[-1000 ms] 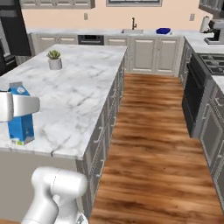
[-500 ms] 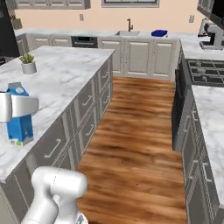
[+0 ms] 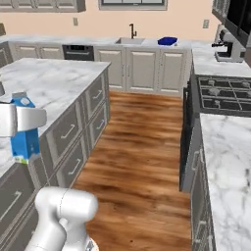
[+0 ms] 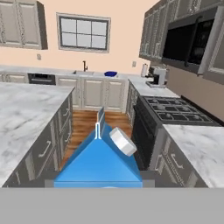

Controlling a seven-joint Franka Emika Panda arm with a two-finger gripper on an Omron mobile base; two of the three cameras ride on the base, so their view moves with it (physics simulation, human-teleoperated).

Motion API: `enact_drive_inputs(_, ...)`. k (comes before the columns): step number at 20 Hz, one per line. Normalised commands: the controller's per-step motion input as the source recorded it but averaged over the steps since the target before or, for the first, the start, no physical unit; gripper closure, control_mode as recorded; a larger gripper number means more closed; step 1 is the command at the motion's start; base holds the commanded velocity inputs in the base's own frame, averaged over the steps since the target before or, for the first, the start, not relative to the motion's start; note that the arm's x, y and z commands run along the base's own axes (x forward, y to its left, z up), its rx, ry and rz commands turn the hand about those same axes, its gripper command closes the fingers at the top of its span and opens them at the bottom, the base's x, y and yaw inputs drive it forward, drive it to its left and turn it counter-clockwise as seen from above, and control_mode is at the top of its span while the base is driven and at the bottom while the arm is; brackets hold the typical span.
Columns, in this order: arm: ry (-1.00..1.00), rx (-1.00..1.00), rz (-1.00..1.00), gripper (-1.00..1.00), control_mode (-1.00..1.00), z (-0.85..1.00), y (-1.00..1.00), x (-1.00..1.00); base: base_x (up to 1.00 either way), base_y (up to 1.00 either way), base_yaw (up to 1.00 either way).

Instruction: Take out the milk from the fridge and place it on the tray on the counter. Then take the sugar cube near the tray and place it in the tray.

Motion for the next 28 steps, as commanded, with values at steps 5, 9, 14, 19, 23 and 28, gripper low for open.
enact_drive_inputs(5, 0.0, 0.0, 0.0, 1.0, 1.0, 0.0, 0.0, 0.0, 1.0, 0.0, 0.0)
enact_drive_inputs(9, 0.0, 0.0, 0.0, 1.0, 1.0, 0.0, 0.0, 0.0, 1.0, 0.0, 0.0)
enact_drive_inputs(14, 0.0, 0.0, 0.0, 1.0, 1.0, 0.0, 0.0, 0.0, 1.0, 0.0, 0.0)
enact_drive_inputs(19, 0.0, 0.0, 0.0, 1.0, 1.0, 0.0, 0.0, 0.0, 1.0, 0.0, 0.0)
enact_drive_inputs(23, 0.0, 0.0, 0.0, 1.0, 1.0, 0.0, 0.0, 0.0, 1.0, 0.0, 0.0)
enact_drive_inputs(28, 0.0, 0.0, 0.0, 1.0, 1.0, 0.0, 0.0, 0.0, 1.0, 0.0, 0.0)
